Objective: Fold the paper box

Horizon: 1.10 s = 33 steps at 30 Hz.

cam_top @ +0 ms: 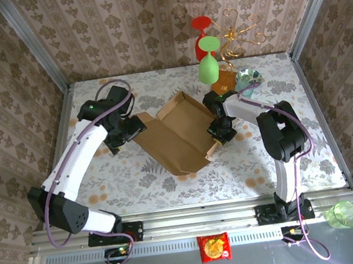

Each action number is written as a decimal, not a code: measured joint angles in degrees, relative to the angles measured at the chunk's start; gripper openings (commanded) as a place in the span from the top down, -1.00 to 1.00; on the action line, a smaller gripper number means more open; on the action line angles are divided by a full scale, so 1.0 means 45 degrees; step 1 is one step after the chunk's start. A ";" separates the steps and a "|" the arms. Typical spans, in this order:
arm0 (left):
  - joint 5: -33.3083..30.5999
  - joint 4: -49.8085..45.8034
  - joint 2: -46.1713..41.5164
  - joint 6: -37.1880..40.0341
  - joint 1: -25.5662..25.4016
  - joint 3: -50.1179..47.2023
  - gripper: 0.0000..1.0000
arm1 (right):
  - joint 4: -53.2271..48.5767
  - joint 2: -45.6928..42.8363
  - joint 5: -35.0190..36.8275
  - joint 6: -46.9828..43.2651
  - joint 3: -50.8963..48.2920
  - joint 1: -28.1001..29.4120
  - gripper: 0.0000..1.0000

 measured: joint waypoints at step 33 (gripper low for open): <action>-0.2176 -0.0923 0.2977 -0.0792 -0.1389 0.3002 1.00 | 0.1103 -0.0209 -0.1491 0.2720 -0.0879 0.0928 0.44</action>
